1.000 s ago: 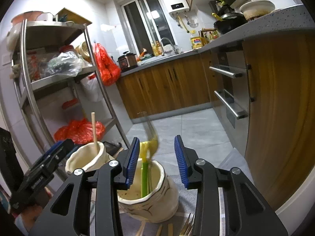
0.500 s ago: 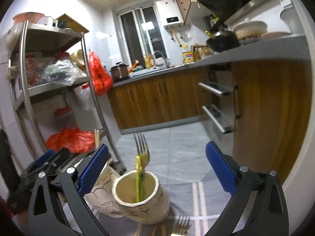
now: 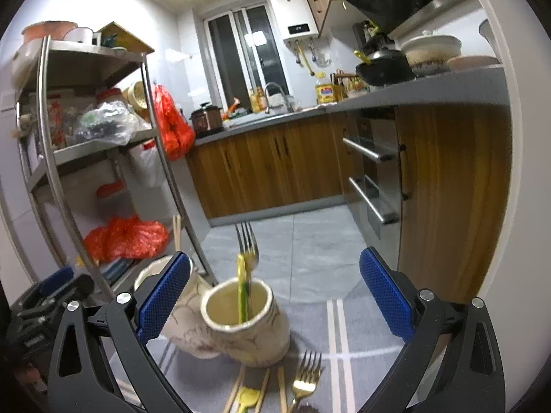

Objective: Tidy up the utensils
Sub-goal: 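Open both grippers and pull them back from the holder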

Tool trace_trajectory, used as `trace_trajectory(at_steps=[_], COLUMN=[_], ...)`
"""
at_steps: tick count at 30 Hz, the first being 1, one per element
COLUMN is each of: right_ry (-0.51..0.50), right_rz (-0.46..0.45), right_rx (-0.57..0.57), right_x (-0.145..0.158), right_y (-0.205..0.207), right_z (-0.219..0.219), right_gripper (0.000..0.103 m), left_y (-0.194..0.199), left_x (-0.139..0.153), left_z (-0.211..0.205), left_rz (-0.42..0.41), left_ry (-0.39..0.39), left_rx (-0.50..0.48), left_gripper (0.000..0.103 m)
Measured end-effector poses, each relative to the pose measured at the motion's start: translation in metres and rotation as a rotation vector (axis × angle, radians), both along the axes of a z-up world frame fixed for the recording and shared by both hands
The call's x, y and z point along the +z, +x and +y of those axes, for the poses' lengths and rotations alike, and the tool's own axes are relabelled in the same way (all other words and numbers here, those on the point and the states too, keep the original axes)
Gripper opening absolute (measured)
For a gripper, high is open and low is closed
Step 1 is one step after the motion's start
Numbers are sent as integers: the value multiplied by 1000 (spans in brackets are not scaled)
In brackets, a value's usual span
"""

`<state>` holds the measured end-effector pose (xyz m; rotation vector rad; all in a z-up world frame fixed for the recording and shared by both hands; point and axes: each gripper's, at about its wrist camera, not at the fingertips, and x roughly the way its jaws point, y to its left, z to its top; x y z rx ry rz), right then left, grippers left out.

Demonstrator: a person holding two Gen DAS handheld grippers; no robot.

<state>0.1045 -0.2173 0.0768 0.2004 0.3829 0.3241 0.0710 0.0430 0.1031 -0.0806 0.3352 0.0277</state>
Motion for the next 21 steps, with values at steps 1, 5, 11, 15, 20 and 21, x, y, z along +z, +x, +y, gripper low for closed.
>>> trace_trajectory(at_steps=[1,5,11,15,20,21], right_ry=[-5,-17,-29,-44,-77,-80], right_rz=[9,53,115,158,191,197], right_rx=[1,12,6,8,-7,-11], right_x=[-4,-20,-43,-60,-72,-74], right_y=[-2,-7,-13,-16,-21,-23], right_z=[-1,-7,-20,-26,-30,-32], right_gripper=[98,98,98,98,98,98], left_y=[-2,-10,-19,-25,-25,-24], left_x=[-2,-8,-26,-42,-61,-64], left_z=[-2,-6,-17,-27,-34,-34], left_rz=[7,24,79,114,156,166], left_ry=[-3,-10,-11,25,40,37], left_rx=[-2,-6,-28,-56,-85,-89], left_gripper=[97,97,97,97,97,97])
